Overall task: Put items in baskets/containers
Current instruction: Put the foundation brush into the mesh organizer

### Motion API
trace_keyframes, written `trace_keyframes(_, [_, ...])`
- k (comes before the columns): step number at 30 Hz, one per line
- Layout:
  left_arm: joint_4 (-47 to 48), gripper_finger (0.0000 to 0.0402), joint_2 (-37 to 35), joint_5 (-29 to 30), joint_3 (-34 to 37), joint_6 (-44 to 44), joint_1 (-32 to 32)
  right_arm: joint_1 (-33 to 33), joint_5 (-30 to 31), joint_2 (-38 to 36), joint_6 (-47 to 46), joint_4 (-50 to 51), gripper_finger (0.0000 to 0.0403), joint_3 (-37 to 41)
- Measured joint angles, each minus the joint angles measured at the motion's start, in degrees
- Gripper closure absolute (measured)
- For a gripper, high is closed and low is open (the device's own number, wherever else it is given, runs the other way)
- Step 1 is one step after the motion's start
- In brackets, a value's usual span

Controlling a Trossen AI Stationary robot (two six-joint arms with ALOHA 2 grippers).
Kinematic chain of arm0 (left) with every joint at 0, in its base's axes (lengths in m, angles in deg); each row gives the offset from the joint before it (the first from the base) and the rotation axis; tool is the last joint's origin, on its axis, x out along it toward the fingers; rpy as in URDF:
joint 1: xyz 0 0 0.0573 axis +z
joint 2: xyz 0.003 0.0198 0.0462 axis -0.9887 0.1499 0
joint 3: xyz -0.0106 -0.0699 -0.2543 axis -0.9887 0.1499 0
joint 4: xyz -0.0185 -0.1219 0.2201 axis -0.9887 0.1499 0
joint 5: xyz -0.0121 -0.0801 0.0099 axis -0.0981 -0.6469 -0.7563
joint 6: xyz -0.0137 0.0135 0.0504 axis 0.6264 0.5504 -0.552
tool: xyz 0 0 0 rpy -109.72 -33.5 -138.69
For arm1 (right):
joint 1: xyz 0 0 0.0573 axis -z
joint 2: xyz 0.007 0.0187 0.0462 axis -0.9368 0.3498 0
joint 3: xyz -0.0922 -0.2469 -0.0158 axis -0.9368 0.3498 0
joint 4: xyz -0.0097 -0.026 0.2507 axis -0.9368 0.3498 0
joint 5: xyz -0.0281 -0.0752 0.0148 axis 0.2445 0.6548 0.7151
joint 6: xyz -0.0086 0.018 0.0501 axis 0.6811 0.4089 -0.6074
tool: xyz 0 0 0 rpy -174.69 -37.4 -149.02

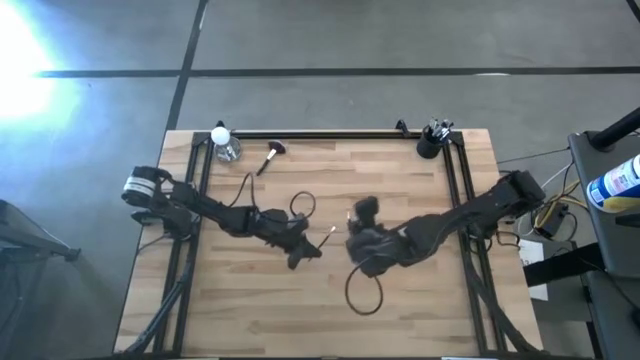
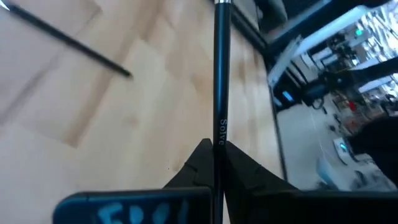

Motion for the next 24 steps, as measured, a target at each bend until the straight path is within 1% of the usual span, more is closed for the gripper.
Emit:
trace_keyframes(2, [-5.06, 0.0394, 0.04, 3.05, 2.16, -2.52, 0.02, 0.15, 0.0, -3.09, -8.45, 0.77, 0.033, 2.43])
trace_keyframes(4, [-11.11, 0.0394, 0.04, 6.34, 4.08, -6.11, 0.02, 0.22, 0.01, -6.49, -16.27, -1.39, 0.0315, 6.5])
trace_keyframes(6, [-16.42, 0.0394, 0.04, 9.7, 5.9, -10.41, 0.02, 0.24, -0.01, -9.7, -22.02, -6.29, 0.0304, 11.95])
trace_keyframes(8, [-20.46, 0.0394, 0.36, 12.07, 6.99, -14.57, 0.04, 0.42, -0.46, -12.64, -25.06, -14.59, 0.0295, 18.14])
trace_keyframes(10, [-24.24, 0.0394, 0.76, 12.9, 7.36, -18.62, 0.31, 1.26, -2.8, -15.45, -26.95, -25.21, 0.029, 24.01])
trace_keyframes(14, [-30.65, 0.0394, 1.74, 13.64, 7.39, -24.49, 0.73, 4.81, -10.66, -18.75, -29.02, -50.86, 0.0282, 34.6])
trace_keyframes(18, [-35.14, 0.0394, 1.97, 13.69, 7.36, -27.91, 1.74, 8.82, -16.15, -19.38, -29.37, -71.57, 0.0268, 40.91])
trace_keyframes(21, [-35.36, 0.0394, 1.97, 13.84, 6.89, -28.73, 2.5, 11.11, -19.53, -18.24, -28.47, -81.05, 0.0252, 42.4])
trace_keyframes(24, [-35.32, 0.0394, 1.97, 13.85, 5.71, -30.25, 2.73, 12.77, -22.38, -16.53, -27.65, -84.58, 0.0235, 41.86])
